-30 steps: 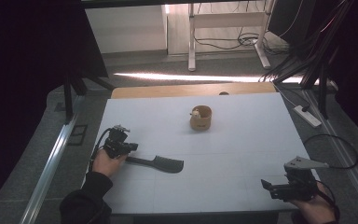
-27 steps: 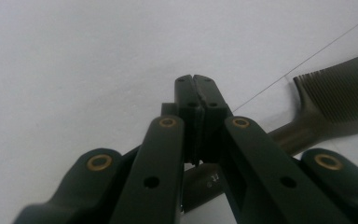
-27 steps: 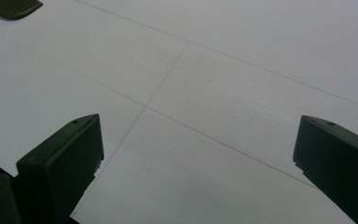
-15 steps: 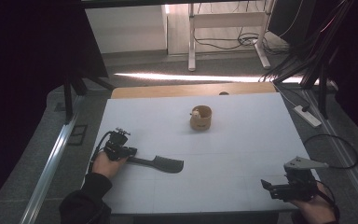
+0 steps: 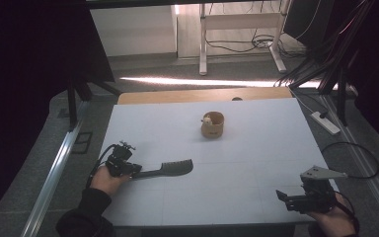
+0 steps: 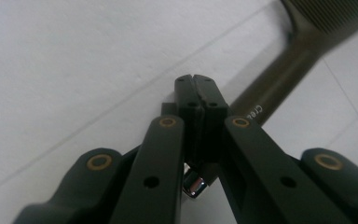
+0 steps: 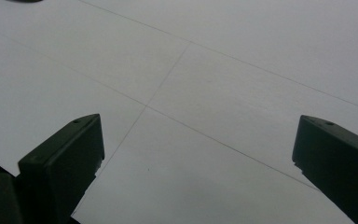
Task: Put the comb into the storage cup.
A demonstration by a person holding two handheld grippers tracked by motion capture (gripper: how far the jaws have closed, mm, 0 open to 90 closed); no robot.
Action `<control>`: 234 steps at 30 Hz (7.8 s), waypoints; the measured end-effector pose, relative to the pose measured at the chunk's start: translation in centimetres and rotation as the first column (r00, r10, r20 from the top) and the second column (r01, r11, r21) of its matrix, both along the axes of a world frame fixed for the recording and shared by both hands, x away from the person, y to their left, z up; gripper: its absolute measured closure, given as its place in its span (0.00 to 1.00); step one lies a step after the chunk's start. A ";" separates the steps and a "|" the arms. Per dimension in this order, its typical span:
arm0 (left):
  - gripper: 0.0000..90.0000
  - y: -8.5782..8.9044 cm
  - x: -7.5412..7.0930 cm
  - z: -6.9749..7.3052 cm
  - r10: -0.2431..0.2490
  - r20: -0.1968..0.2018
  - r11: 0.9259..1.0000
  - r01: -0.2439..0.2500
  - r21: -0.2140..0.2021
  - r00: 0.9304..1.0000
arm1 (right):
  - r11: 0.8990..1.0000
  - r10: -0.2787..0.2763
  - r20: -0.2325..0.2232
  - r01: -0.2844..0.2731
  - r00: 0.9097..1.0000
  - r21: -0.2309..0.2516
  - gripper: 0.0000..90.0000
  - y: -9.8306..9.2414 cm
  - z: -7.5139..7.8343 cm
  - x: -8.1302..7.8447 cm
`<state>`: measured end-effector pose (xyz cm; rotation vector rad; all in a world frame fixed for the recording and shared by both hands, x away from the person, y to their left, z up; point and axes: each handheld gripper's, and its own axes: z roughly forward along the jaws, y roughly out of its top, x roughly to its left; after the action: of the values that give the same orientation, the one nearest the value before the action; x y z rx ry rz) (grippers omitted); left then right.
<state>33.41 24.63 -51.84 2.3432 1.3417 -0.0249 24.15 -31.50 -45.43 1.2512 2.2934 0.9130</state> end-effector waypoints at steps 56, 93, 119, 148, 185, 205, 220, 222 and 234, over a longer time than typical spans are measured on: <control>0.22 -2.1 -4.6 2.9 0.074 0.132 0.996 -0.066 -0.068 0.988 | 1.000 0.017 -0.005 -0.017 1.000 -0.010 0.04 0.2 0.0 0.0; 0.00 -4.2 -4.2 1.1 -0.059 0.089 0.998 0.058 0.015 0.994 | 1.000 0.020 -0.010 -0.020 1.000 -0.017 0.04 0.3 -0.1 0.1; 0.00 -6.7 -3.1 -0.8 -0.131 0.039 0.975 0.121 0.185 0.991 | 0.999 0.021 -0.024 -0.022 0.999 -0.029 0.03 0.4 -0.2 0.2; 0.80 -6.3 -3.2 0.6 -0.090 0.048 0.983 0.081 0.164 0.995 | 0.999 0.026 -0.023 -0.027 0.999 -0.034 0.03 0.5 -0.2 0.2; 0.80 -5.5 -4.6 2.7 -0.097 0.204 0.994 0.085 0.065 0.974 | 0.999 0.030 -0.016 -0.030 0.999 -0.034 0.03 0.5 -0.2 0.1; 0.80 -5.4 -6.1 4.3 -0.095 0.317 0.993 0.114 -0.041 0.944 | 0.999 0.037 -0.008 -0.038 0.999 -0.027 0.02 0.5 -0.1 0.0; 0.80 -5.7 -7.6 5.3 -0.057 0.370 0.984 0.114 -0.135 0.927 | 0.998 0.065 0.009 -0.065 0.998 -0.017 0.01 0.5 0.1 -0.2; 0.80 -5.8 -7.8 5.4 -0.049 0.376 0.982 0.113 -0.149 0.925 | 0.997 0.071 0.015 -0.071 0.997 -0.016 0.01 0.5 0.1 -0.2; 0.80 -6.2 -9.0 5.9 -0.031 0.405 0.974 0.119 -0.193 0.914 | 0.988 0.139 0.109 -0.144 0.984 0.046 0.00 0.7 0.9 -0.1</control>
<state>24.44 18.40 -45.92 2.0731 0.9939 0.2612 24.03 -30.76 -44.52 1.0445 2.3110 1.0702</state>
